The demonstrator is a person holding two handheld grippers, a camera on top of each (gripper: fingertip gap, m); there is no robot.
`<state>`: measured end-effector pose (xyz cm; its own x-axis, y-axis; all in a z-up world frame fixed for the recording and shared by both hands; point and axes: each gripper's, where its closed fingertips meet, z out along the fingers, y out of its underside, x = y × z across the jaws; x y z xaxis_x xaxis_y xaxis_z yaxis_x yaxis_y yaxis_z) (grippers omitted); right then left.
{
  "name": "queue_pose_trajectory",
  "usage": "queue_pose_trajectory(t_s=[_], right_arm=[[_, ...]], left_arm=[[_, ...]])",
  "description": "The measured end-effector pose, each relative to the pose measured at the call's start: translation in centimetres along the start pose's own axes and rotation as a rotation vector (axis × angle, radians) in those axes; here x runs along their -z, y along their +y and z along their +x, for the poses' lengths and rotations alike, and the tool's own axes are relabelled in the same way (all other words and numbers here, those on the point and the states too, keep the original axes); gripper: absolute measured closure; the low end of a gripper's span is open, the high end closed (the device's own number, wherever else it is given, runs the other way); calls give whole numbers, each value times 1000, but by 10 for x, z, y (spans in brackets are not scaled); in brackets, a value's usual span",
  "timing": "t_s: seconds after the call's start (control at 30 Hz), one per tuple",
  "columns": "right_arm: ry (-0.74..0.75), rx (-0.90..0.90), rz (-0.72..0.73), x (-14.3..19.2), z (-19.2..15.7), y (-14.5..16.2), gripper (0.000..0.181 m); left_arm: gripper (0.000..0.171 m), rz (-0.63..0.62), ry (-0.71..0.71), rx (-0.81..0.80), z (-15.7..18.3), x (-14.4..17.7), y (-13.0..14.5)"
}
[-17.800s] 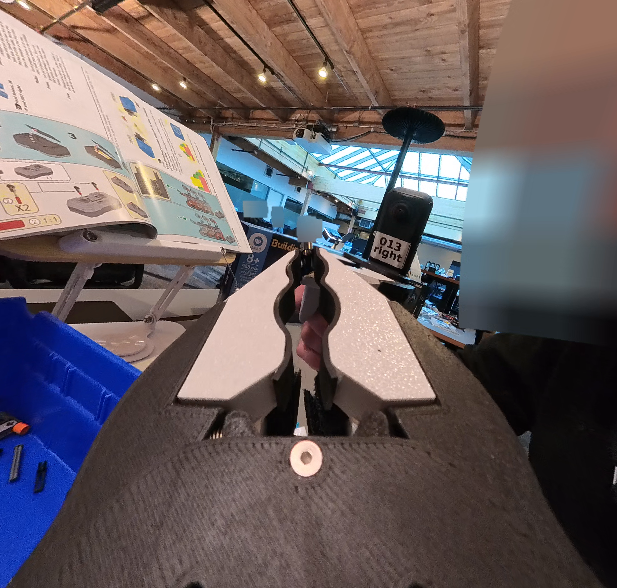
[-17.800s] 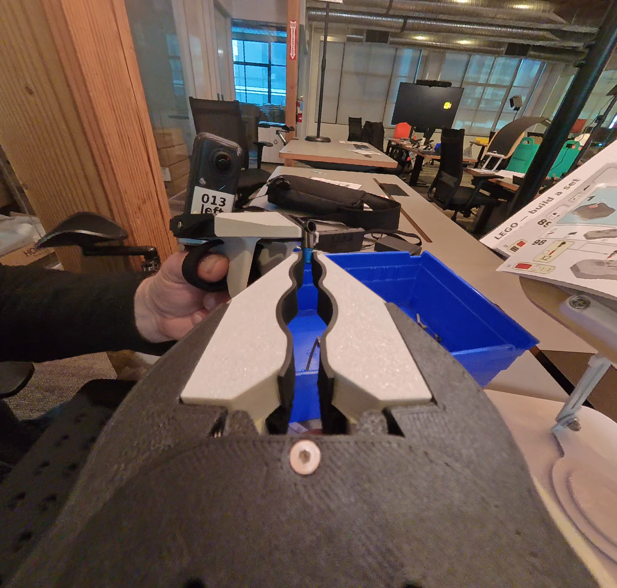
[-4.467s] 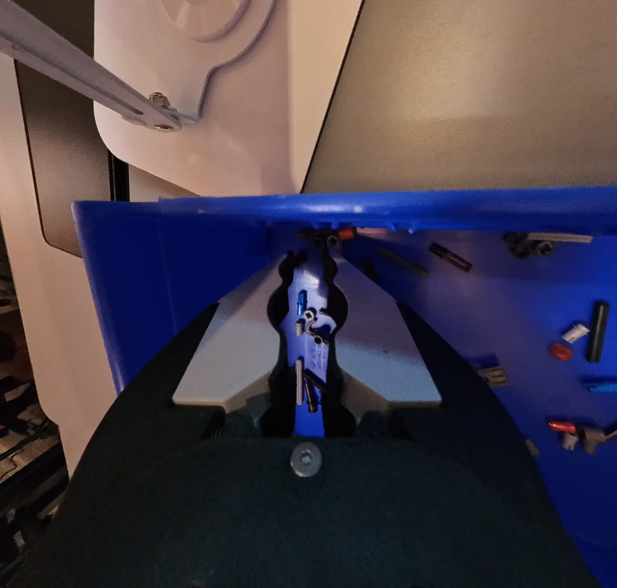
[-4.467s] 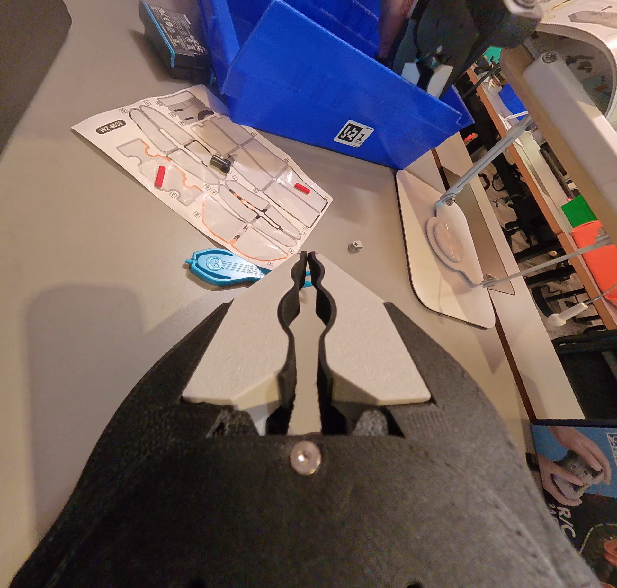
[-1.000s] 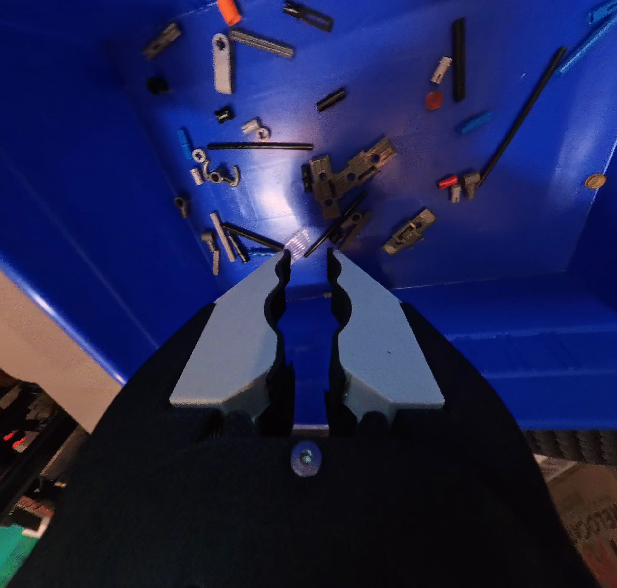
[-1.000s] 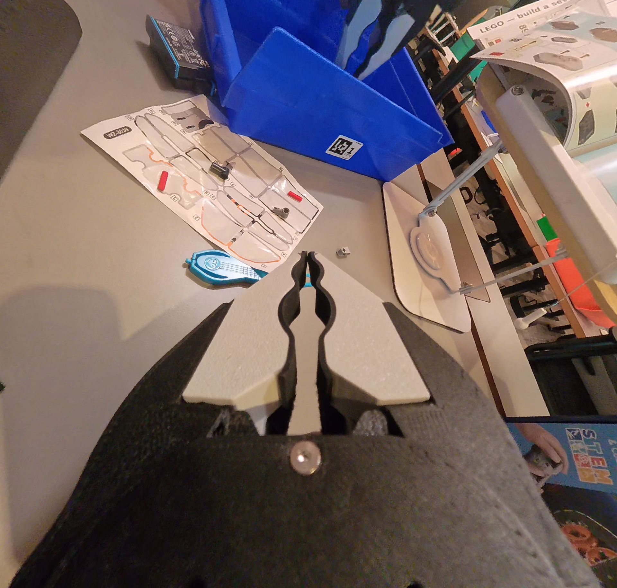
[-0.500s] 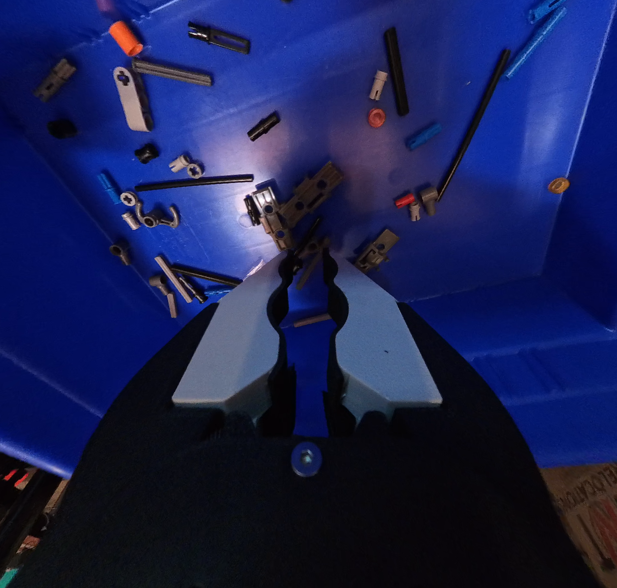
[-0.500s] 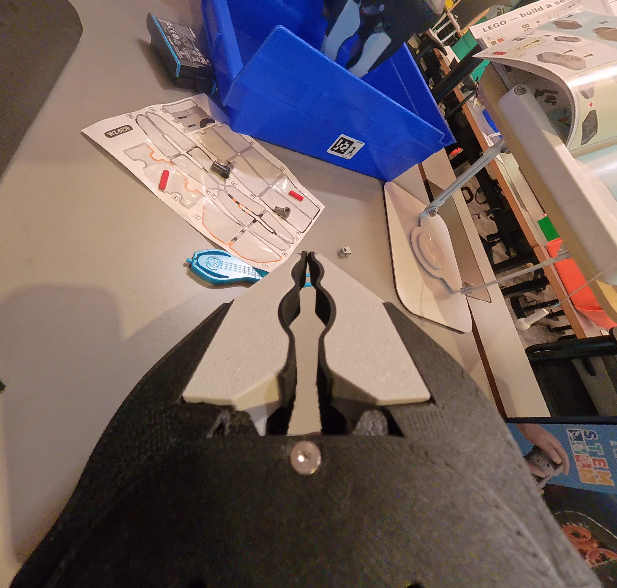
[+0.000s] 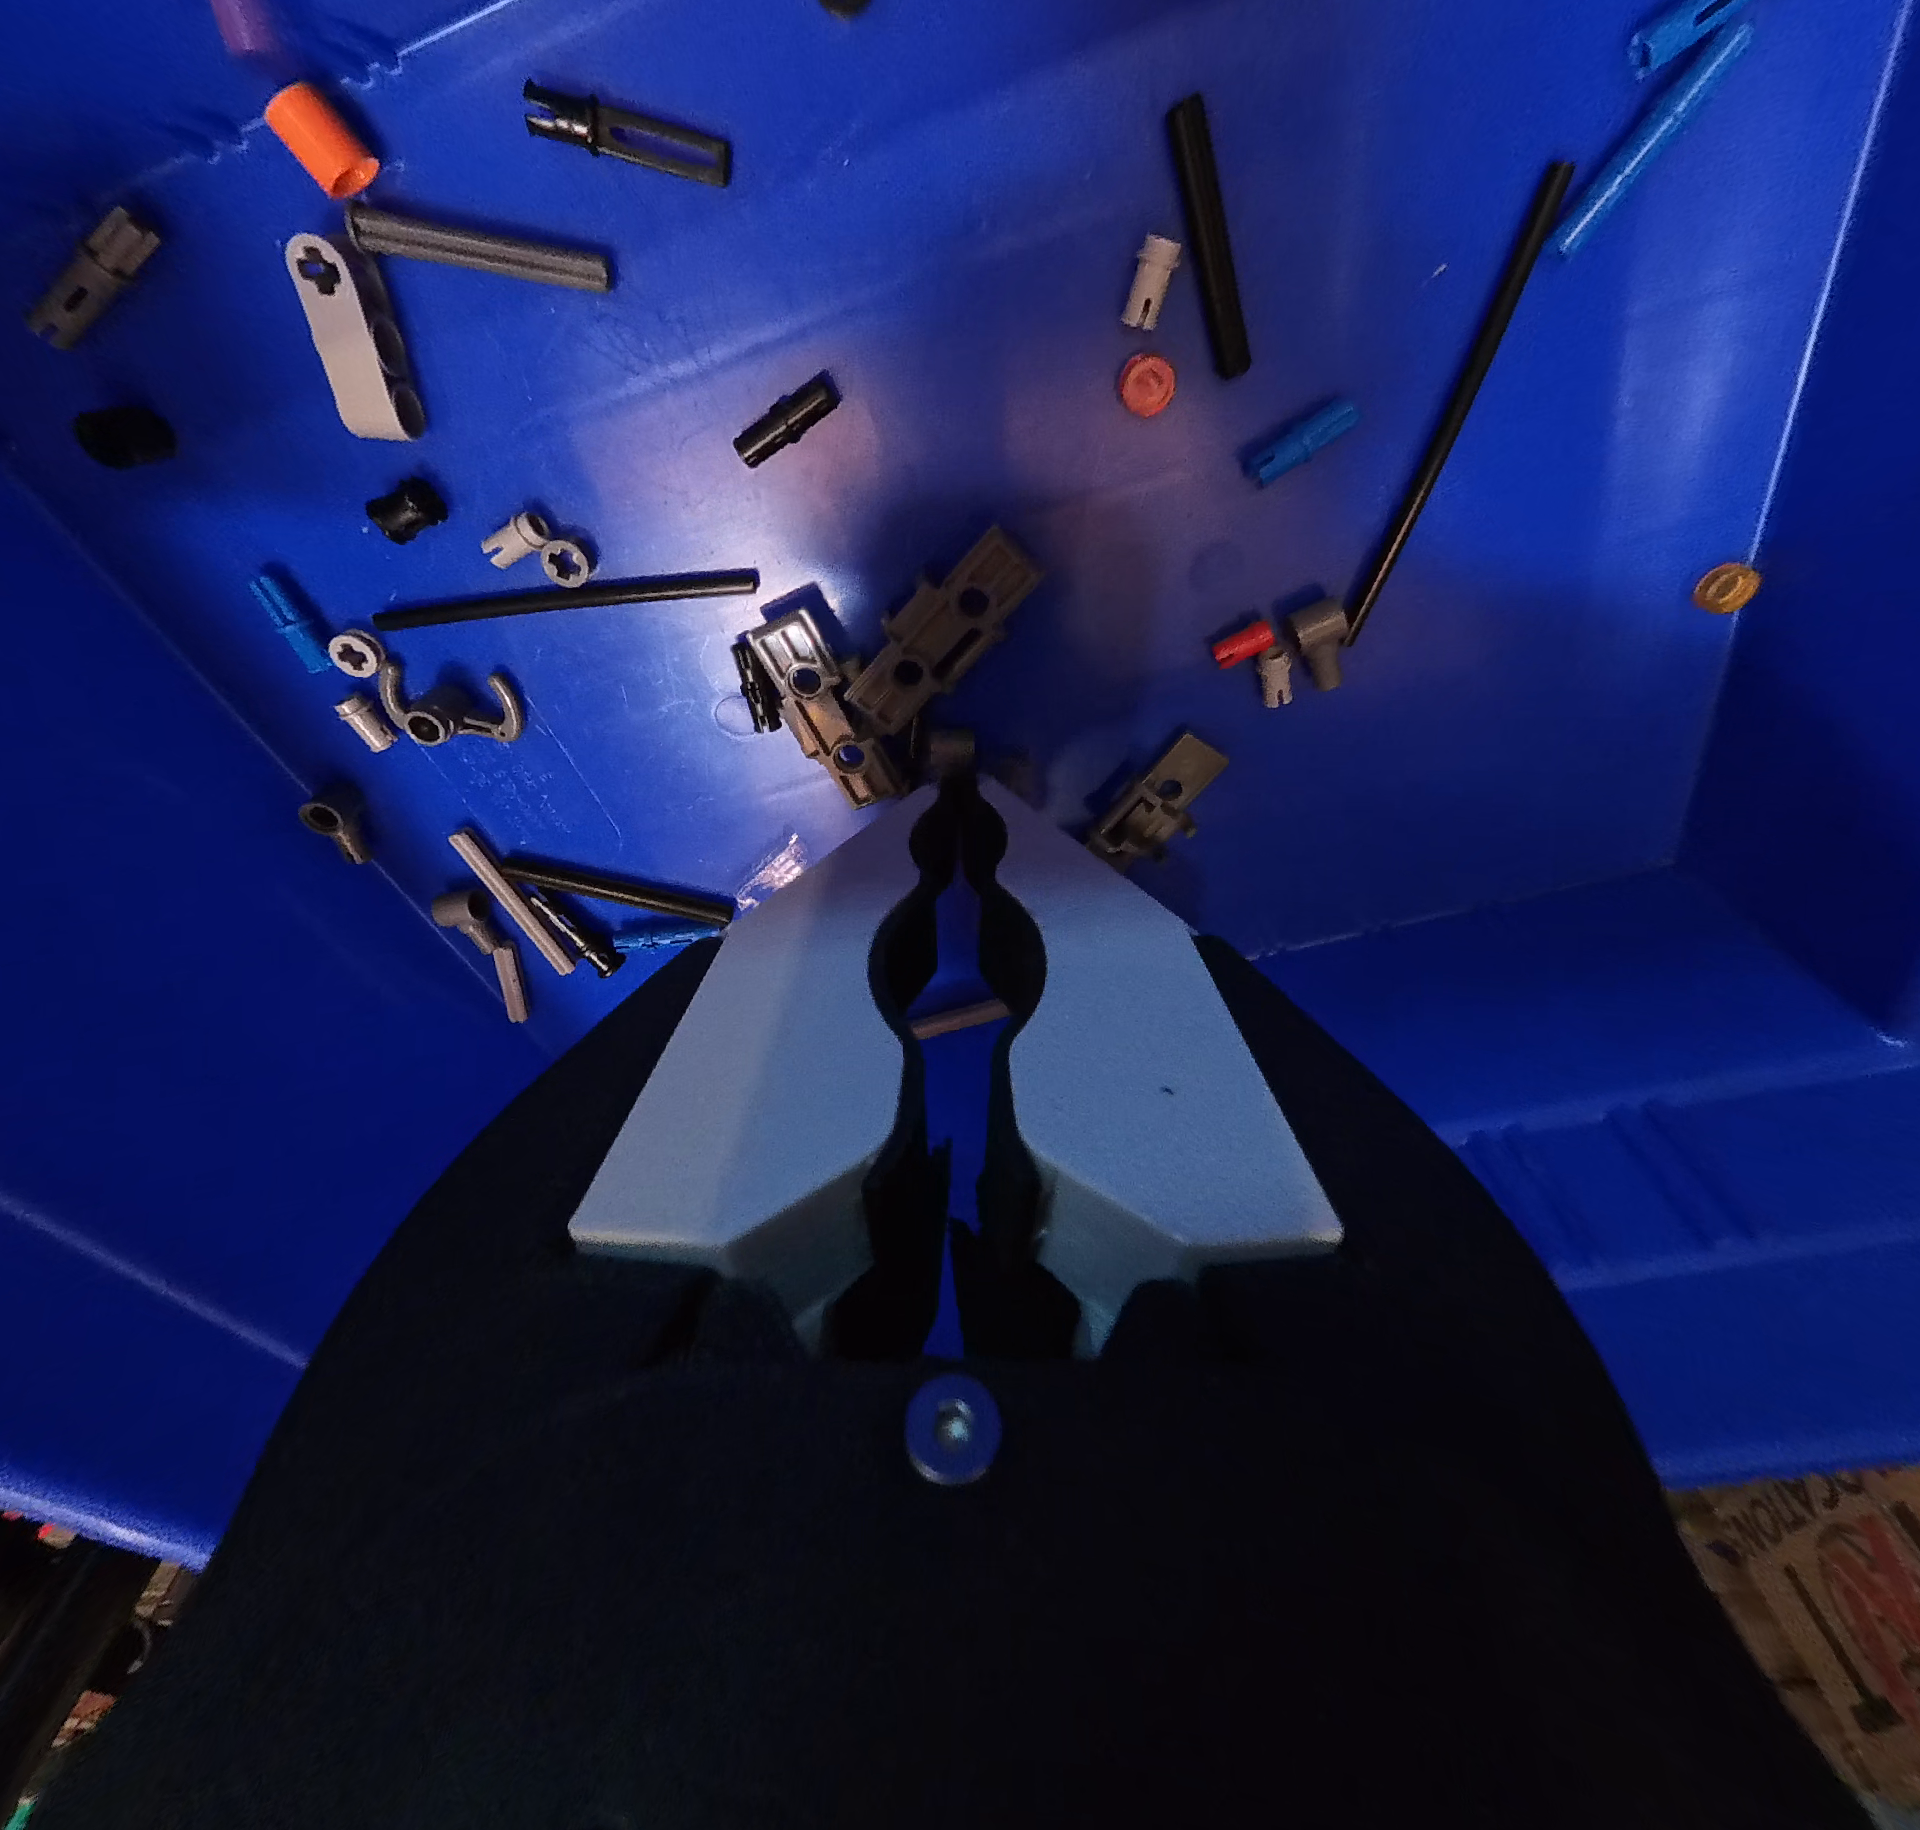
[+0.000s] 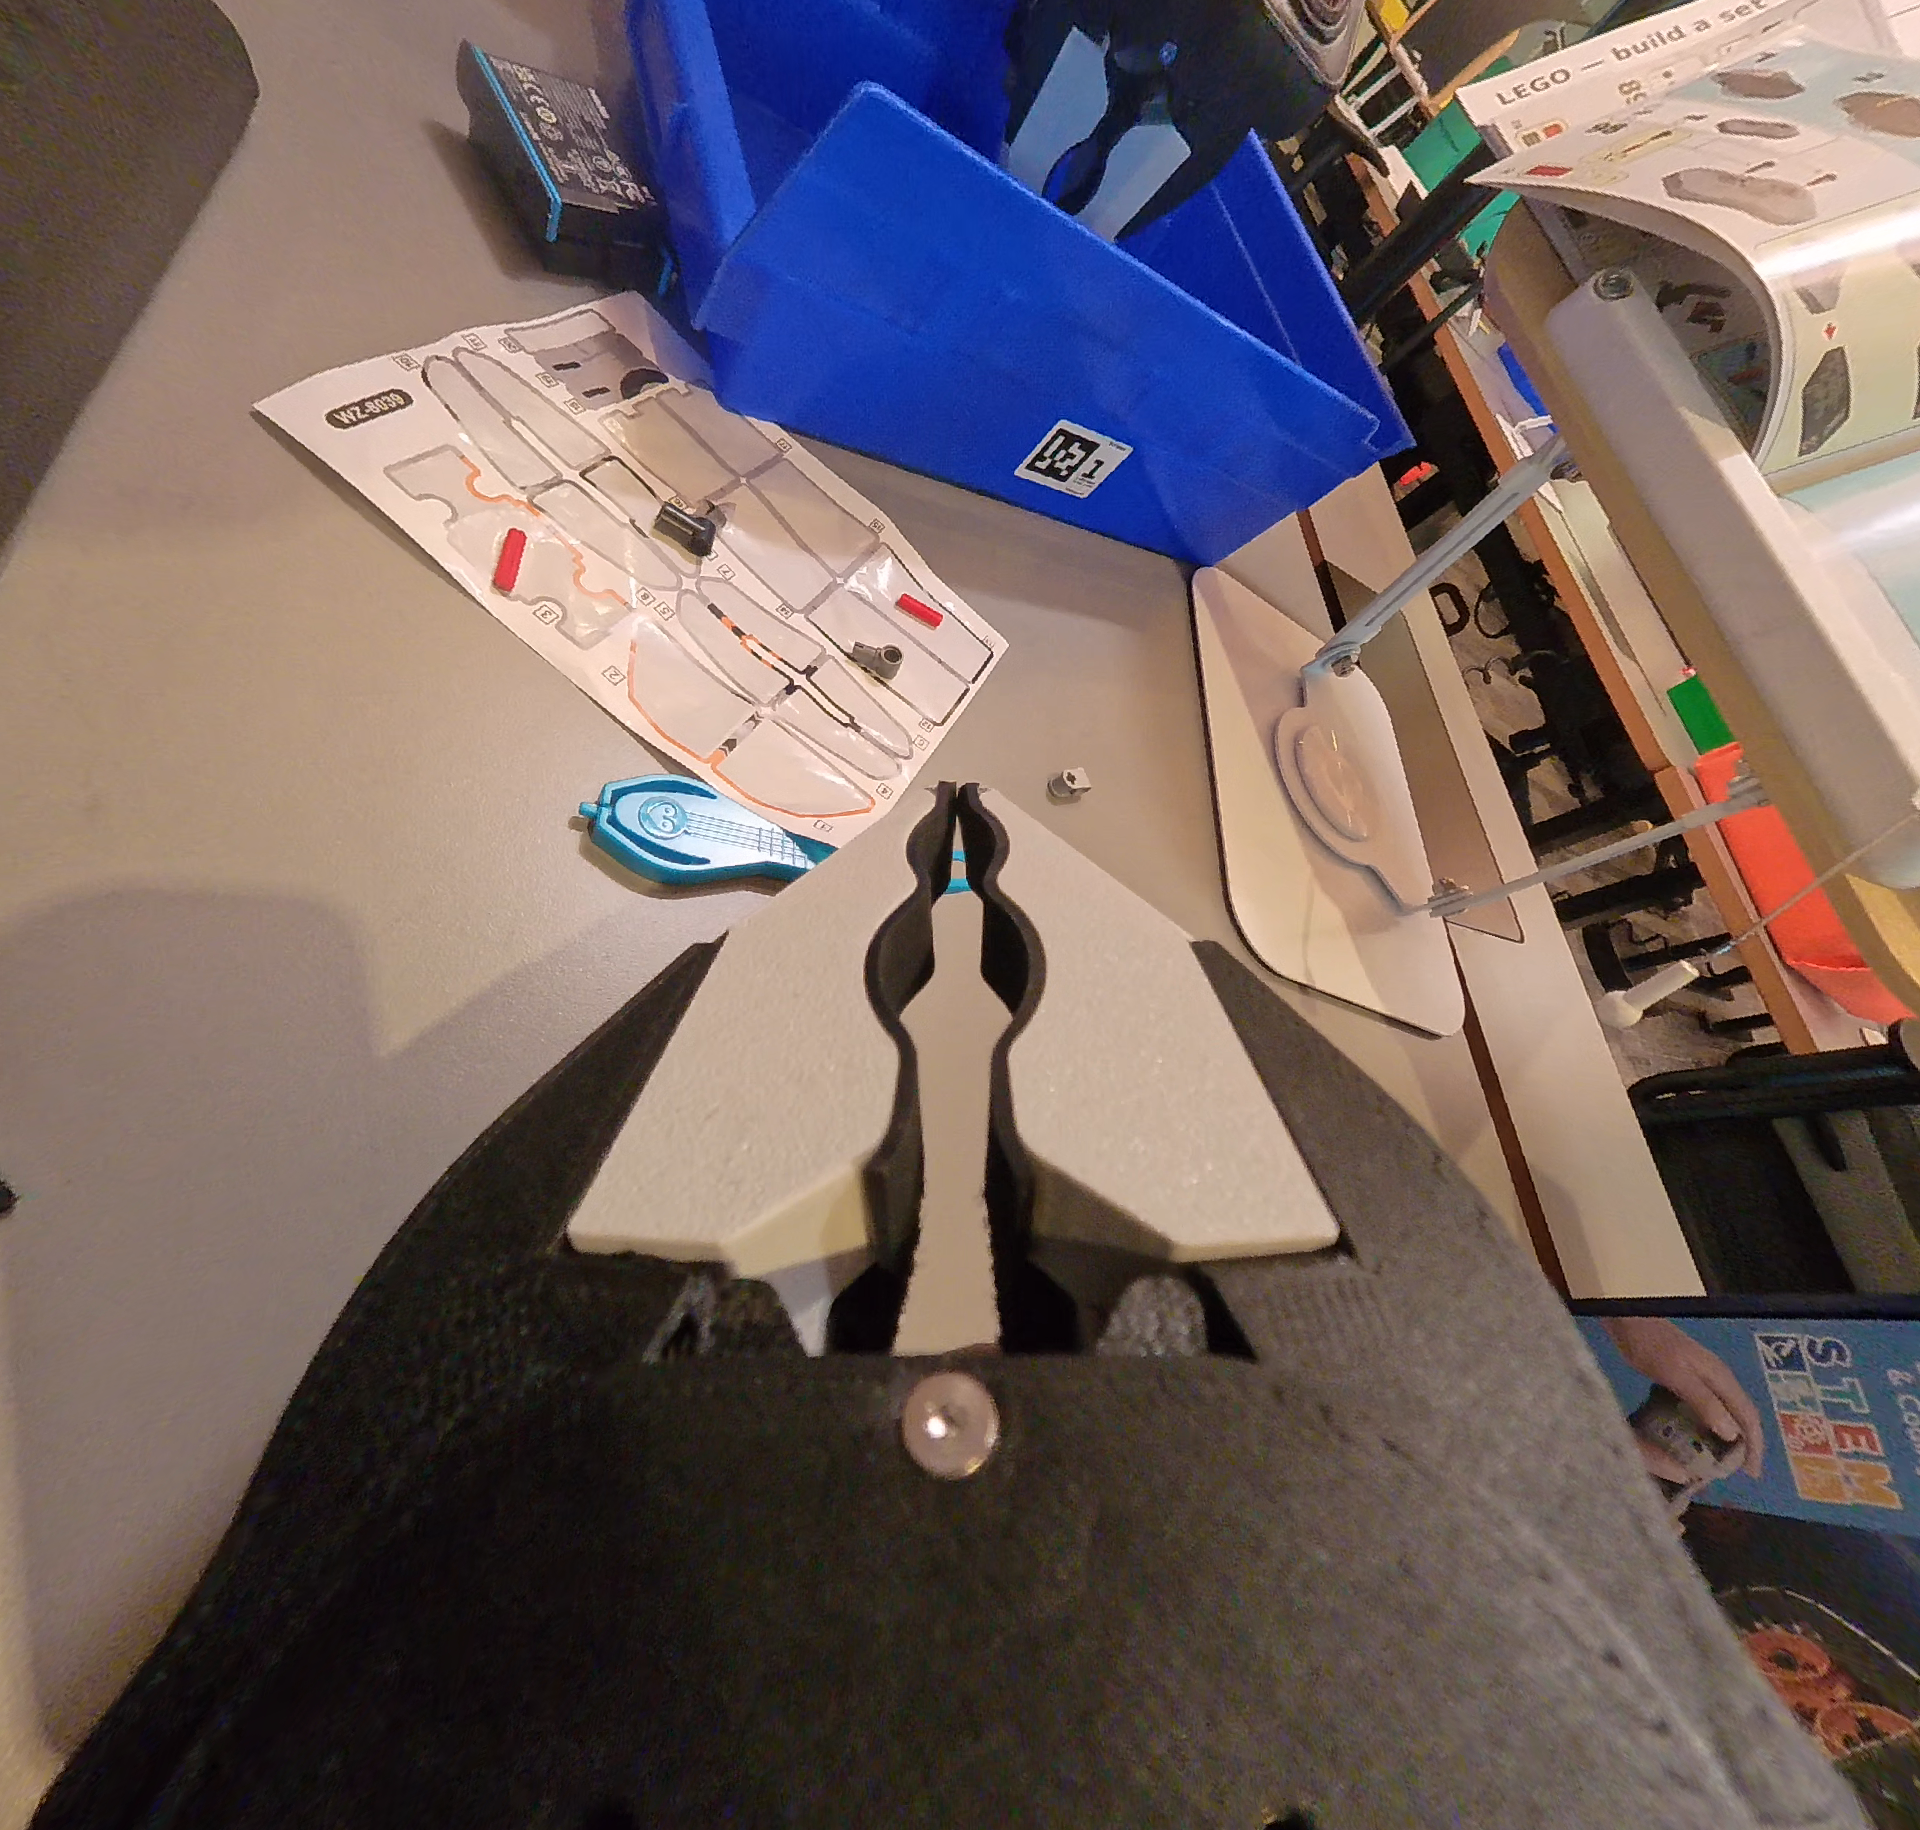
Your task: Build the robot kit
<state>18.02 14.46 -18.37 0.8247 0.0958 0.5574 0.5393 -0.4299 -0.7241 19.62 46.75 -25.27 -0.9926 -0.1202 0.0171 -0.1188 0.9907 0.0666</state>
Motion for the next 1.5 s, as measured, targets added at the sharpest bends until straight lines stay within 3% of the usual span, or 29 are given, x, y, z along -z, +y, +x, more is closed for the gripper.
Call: queue_pose_trajectory(t_s=[0.57,1.5], right_arm=[[5,0,2,1,2,0,181],[-55,22,-79,-4,-9,11,181]], left_arm=[[171,63,-12,12,8,25,-8],[171,105,28,-65,38,38,-39]])
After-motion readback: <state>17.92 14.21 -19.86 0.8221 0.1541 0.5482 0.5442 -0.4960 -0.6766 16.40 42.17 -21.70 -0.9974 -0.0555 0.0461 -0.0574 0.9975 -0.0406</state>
